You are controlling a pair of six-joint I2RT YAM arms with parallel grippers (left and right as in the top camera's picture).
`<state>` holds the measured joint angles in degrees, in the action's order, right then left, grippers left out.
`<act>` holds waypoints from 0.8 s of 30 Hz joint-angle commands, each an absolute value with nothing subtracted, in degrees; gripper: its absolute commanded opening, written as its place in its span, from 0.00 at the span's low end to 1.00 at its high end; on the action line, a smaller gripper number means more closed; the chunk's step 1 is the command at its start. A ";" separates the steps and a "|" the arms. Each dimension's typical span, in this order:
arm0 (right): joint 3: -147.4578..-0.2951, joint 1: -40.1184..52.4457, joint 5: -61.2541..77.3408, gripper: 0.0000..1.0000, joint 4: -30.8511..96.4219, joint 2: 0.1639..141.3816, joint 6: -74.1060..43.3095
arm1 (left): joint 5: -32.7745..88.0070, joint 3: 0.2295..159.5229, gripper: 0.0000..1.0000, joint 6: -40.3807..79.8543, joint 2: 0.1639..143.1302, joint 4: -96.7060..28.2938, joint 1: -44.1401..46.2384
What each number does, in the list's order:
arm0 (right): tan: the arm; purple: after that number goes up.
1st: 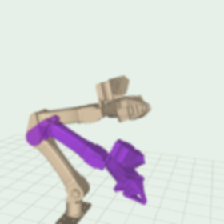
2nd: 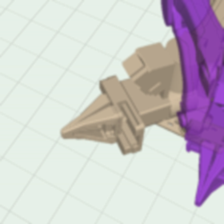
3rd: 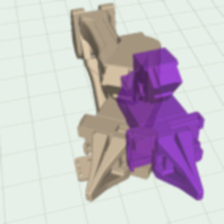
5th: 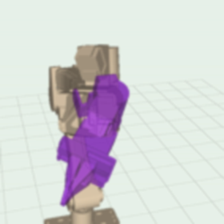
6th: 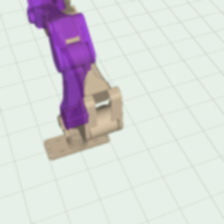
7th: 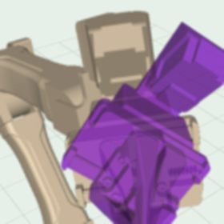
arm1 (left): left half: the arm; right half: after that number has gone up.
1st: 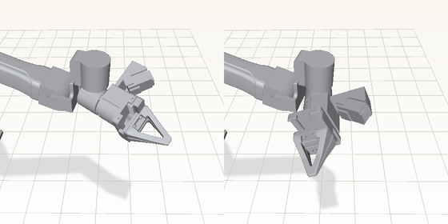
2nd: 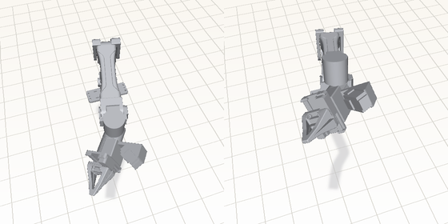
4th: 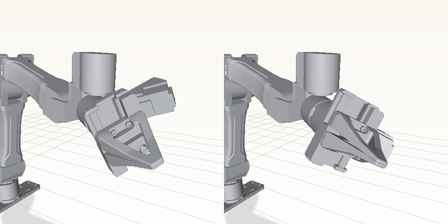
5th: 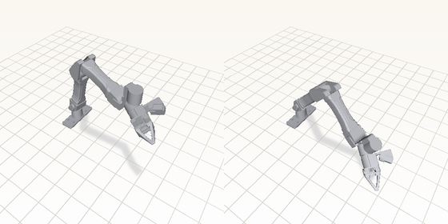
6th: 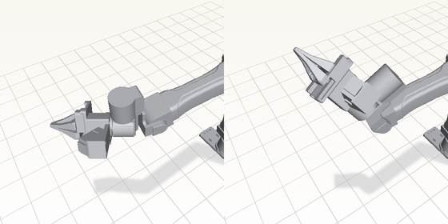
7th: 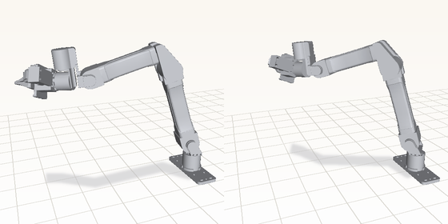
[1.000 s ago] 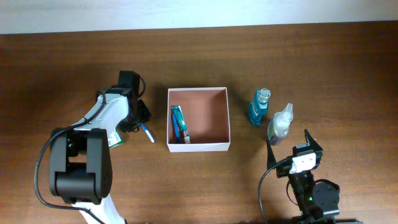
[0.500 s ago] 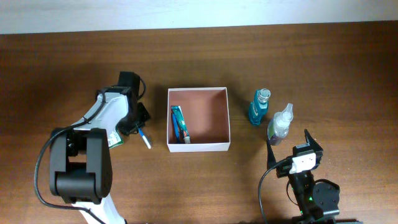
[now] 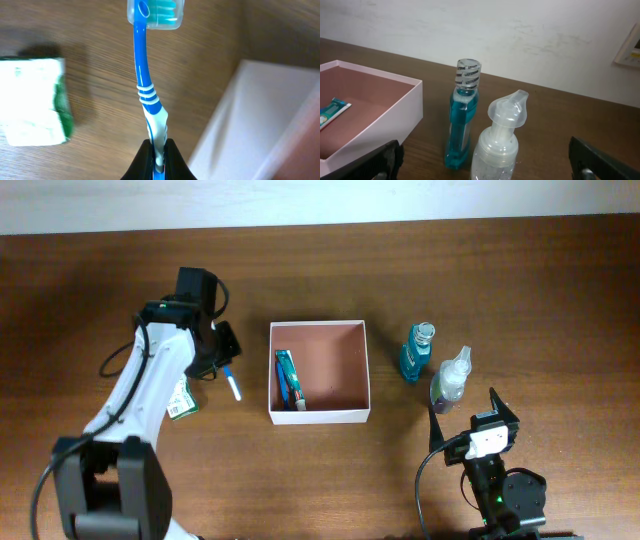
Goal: Pack container
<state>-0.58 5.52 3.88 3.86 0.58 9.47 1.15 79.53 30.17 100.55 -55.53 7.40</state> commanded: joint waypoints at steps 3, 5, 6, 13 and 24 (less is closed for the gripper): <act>-0.32 5.98 3.36 0.98 4.19 0.21 9.63 | 6.68 80.58 0.01 27.27 95.46 -55.79 13.13; -0.32 5.98 3.36 0.98 4.19 0.21 9.63 | 6.68 80.58 0.00 27.27 94.96 -55.79 14.92; -0.32 5.98 3.36 0.98 4.19 0.21 9.63 | 6.68 80.58 0.01 27.27 94.85 -55.79 15.79; -0.32 5.98 3.36 0.98 4.19 0.21 9.63 | 5.15 80.55 0.01 27.29 94.91 -55.64 22.02; -0.32 5.98 3.36 0.98 4.19 0.21 9.65 | 0.10 80.34 0.01 27.29 95.26 -53.36 25.43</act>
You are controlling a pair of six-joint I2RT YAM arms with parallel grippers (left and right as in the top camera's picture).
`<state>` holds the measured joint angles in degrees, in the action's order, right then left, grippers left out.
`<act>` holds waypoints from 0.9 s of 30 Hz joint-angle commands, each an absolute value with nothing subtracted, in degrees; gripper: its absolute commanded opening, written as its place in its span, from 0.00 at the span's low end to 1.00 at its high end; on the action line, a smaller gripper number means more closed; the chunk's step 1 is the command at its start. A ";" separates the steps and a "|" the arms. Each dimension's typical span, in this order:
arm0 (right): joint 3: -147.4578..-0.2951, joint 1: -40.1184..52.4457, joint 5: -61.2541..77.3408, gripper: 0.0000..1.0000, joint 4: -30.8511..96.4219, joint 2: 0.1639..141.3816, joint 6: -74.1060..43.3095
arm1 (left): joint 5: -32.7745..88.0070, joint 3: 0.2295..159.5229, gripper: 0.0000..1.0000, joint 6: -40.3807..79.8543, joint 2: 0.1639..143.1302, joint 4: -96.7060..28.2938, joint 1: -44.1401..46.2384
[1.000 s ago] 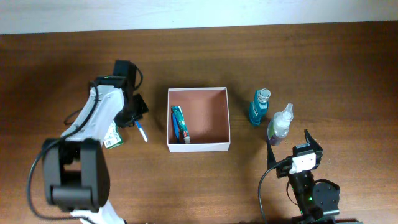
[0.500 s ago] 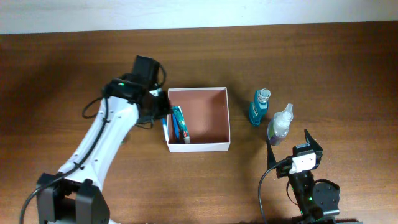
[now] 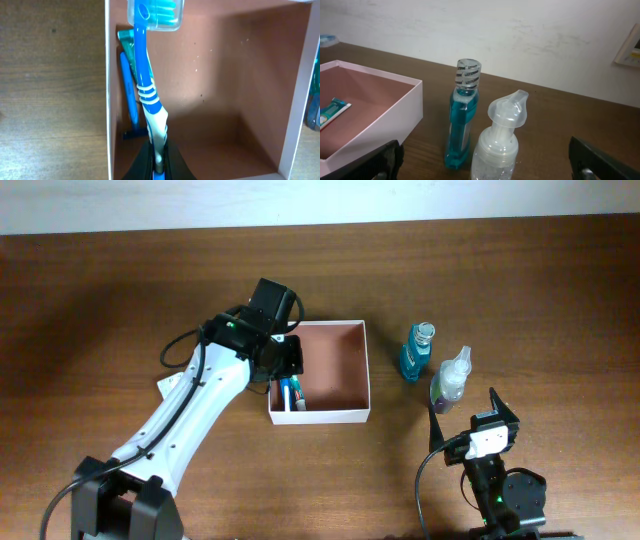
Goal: Pack container
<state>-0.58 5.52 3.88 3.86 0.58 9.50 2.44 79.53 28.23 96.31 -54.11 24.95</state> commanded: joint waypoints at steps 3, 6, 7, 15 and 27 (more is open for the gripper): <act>-0.32 5.98 3.36 0.98 4.19 0.21 9.63 | -0.05 80.31 0.01 27.29 95.83 -52.97 25.41; -0.32 5.98 3.36 0.98 4.19 0.21 9.65 | -0.03 80.29 0.01 27.29 96.62 -52.49 25.43; -0.32 5.98 3.36 0.98 4.19 0.21 9.63 | -0.03 80.29 0.01 27.29 96.99 -52.25 25.43; -0.32 5.98 3.36 0.98 4.19 0.21 9.63 | -0.03 80.29 0.01 27.29 101.30 -51.66 25.41; -0.32 5.98 3.36 0.98 4.19 0.21 9.63 | 0.01 80.29 0.01 26.63 103.98 -51.68 25.52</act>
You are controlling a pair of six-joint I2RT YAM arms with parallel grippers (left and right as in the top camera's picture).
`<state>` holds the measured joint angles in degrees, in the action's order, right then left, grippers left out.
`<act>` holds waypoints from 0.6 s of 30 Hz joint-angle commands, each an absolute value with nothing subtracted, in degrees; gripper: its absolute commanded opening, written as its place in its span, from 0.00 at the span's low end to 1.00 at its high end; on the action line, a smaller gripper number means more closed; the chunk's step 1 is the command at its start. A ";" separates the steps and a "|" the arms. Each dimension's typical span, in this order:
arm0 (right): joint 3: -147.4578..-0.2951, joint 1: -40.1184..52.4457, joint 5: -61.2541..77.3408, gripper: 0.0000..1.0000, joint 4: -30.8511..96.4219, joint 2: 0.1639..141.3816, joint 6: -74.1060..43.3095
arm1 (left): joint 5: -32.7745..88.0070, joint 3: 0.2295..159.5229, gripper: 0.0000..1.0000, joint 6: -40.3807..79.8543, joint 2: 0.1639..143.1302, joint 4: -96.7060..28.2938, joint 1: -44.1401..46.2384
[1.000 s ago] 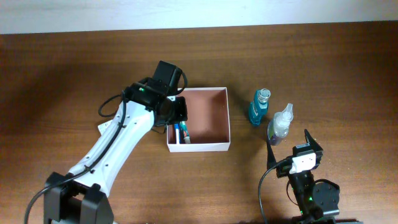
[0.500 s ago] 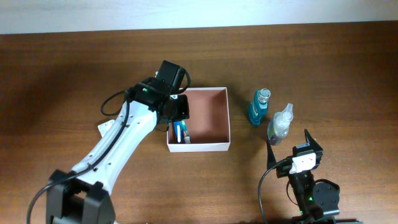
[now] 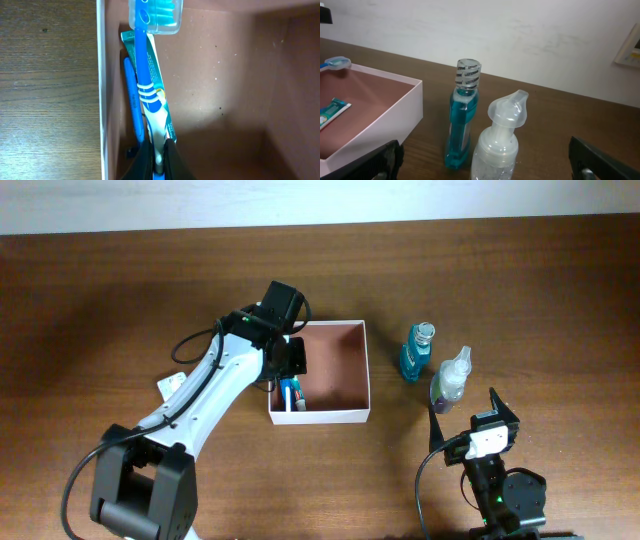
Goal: Pack container
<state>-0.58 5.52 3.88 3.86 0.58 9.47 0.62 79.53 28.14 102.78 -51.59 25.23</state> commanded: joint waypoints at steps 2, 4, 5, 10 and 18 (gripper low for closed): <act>-0.32 5.98 3.36 0.98 4.19 0.21 9.63 | 0.03 80.29 0.01 26.63 104.42 -51.68 25.52; -0.32 5.98 3.36 0.98 4.19 0.21 9.63 | 0.01 80.29 0.01 26.65 104.95 -51.57 25.52; -0.32 5.98 3.36 0.98 4.19 0.21 9.65 | 0.01 80.29 0.01 26.65 105.10 -51.44 25.52; -0.32 5.98 3.36 0.98 4.19 0.21 9.63 | -0.01 80.29 0.01 26.65 105.43 -51.00 25.52; -0.32 5.98 3.36 0.98 4.19 0.21 9.63 | -1.19 80.29 0.01 26.63 105.43 -49.43 25.52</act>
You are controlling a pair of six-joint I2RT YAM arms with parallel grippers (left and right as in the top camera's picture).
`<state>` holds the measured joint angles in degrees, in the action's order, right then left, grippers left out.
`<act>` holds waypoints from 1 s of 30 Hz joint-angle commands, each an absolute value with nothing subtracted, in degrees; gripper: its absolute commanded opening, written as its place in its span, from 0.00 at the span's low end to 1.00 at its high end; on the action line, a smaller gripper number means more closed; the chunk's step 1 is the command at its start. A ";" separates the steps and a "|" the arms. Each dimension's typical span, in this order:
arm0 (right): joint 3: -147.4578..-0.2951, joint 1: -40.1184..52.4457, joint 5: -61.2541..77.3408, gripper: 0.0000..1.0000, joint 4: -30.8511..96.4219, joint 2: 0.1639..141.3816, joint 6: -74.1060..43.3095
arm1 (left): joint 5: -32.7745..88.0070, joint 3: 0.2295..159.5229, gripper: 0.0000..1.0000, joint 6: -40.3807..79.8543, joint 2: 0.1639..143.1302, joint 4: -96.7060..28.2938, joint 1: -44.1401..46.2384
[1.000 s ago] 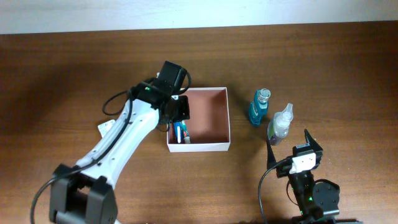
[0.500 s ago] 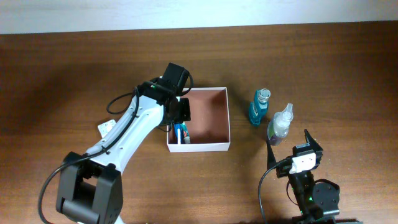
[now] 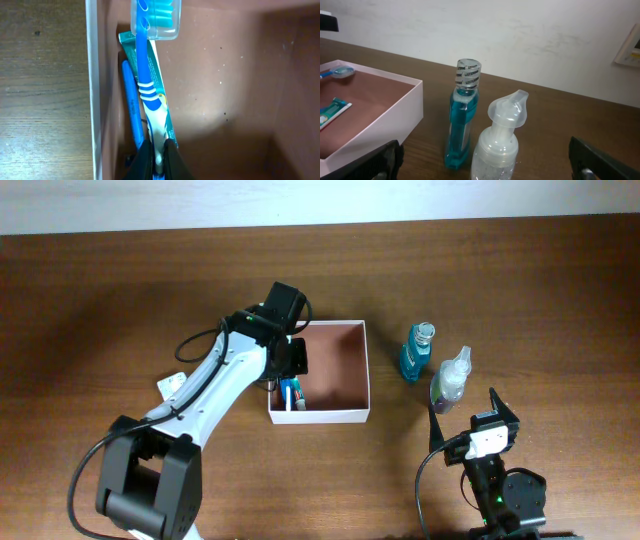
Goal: Pack container
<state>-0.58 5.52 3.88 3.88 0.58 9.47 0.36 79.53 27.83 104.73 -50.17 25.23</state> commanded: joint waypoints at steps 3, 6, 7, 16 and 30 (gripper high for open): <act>-0.32 5.98 3.36 0.98 4.19 0.21 9.65 | -1.30 80.29 0.01 26.63 105.43 -49.06 25.52; -0.32 5.98 3.36 0.98 4.19 0.21 9.63 | -1.32 80.29 0.01 26.63 105.43 -49.04 25.52; -0.32 5.98 3.36 0.98 4.19 0.21 9.63 | -1.30 80.29 0.02 26.63 105.43 -49.06 25.52; -0.32 5.98 3.36 0.98 4.19 0.21 9.63 | -1.32 80.29 0.02 26.63 105.54 -49.06 25.52; -0.32 5.98 3.36 0.98 4.19 0.21 9.63 | -1.30 80.29 0.02 26.63 109.60 -49.30 25.89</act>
<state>-0.58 5.52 3.88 3.86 0.58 9.47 -0.71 79.53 27.83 108.95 -49.39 25.41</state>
